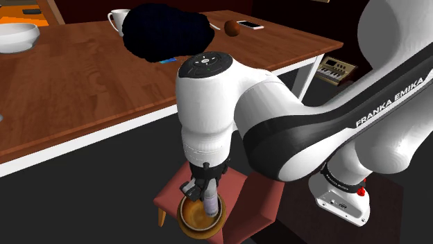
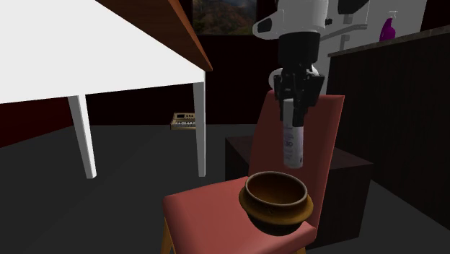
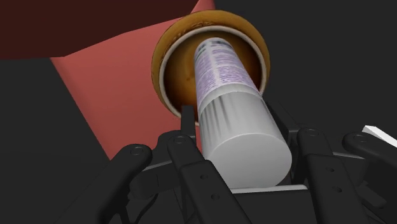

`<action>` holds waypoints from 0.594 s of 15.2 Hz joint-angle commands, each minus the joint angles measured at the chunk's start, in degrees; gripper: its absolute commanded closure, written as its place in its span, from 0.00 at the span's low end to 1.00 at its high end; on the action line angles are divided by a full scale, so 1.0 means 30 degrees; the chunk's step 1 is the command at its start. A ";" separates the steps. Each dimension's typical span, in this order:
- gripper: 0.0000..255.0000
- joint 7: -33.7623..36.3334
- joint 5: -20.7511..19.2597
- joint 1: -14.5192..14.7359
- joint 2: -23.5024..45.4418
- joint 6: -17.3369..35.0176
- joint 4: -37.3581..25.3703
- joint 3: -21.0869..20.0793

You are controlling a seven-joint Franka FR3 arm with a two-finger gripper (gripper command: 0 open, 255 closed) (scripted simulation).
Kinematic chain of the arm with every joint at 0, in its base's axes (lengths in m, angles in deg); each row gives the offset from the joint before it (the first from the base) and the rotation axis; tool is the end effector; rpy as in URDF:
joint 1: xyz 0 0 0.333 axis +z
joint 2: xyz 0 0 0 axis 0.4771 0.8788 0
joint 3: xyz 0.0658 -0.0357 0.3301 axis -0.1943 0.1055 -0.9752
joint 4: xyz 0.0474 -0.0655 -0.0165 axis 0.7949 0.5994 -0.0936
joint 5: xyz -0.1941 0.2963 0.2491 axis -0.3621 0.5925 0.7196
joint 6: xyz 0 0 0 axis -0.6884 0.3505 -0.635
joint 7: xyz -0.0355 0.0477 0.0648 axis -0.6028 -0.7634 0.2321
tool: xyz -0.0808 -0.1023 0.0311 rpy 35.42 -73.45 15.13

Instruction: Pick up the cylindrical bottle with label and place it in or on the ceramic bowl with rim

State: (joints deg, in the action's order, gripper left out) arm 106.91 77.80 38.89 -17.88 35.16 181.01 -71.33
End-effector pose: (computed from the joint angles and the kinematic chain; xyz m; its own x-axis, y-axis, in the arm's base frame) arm 0.2971 0.4646 0.3840 0.9995 -0.0331 -0.0019 -0.0331 -0.9993 0.0147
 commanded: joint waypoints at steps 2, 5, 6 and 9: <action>1.00 0.0285 -0.0341 -0.0005 0.0437 0.0763 0.0433 -0.0123; 1.00 0.0631 -0.0799 -0.0014 0.0983 0.1542 0.0827 -0.0222; 1.00 0.0759 -0.0970 -0.0014 0.1177 0.1800 0.0950 -0.0249; 1.00 0.0979 -0.1266 -0.0006 0.1504 0.2212 0.1138 -0.0278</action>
State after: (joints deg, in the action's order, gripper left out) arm 109.57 74.32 38.84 -13.70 41.52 184.43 -72.10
